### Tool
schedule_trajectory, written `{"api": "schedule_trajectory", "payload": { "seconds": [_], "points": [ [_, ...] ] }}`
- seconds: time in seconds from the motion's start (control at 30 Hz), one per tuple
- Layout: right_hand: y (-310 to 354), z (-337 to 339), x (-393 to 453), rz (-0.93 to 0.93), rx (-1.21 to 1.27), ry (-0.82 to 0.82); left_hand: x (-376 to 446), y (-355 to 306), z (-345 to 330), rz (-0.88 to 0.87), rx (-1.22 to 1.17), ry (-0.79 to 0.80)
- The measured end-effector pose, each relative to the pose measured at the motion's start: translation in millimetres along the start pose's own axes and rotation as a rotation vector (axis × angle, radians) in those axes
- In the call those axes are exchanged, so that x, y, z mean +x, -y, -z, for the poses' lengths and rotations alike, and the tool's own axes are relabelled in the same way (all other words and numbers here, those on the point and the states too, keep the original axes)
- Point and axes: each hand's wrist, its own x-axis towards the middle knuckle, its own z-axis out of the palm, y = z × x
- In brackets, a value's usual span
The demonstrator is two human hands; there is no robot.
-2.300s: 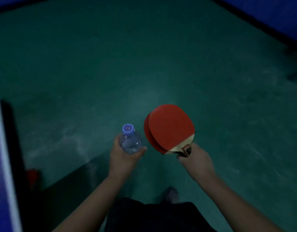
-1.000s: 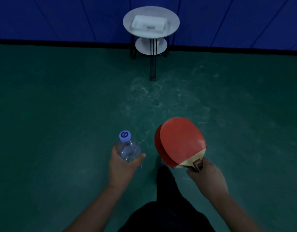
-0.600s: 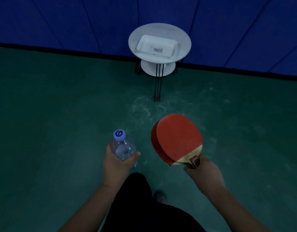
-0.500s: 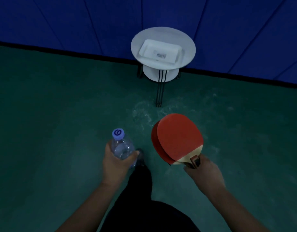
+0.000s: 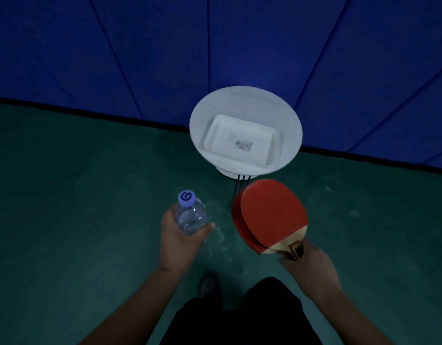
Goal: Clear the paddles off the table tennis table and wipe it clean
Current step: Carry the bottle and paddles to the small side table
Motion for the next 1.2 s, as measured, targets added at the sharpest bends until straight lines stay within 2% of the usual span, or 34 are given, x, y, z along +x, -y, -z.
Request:
{"api": "schedule_trajectory", "payload": {
  "seconds": [0.17,0.3,0.47,0.7,0.77,0.97,1.2],
  "points": [
    [42,45,111,0.006,0.026,0.006,106,-42,-56,-0.080,0.134,-0.024],
    [72,85,224,0.040,-0.001,0.037,205,-65,-119,-0.083,0.154,0.028],
    [108,124,392,0.077,-0.056,0.082,325,-99,-219,-0.032,0.086,-0.010],
    [164,139,628,0.130,-0.167,0.123,507,-110,-345,-0.034,0.209,-0.089],
    [176,135,655,0.157,-0.210,0.102,531,-105,-354,-0.070,0.244,-0.087],
    [202,93,770,0.191,-0.266,0.111,618,-68,-403,0.032,0.304,-0.130],
    [219,65,820,0.259,-0.287,0.140,649,-55,-414,0.097,0.302,-0.218]
  ]
}}
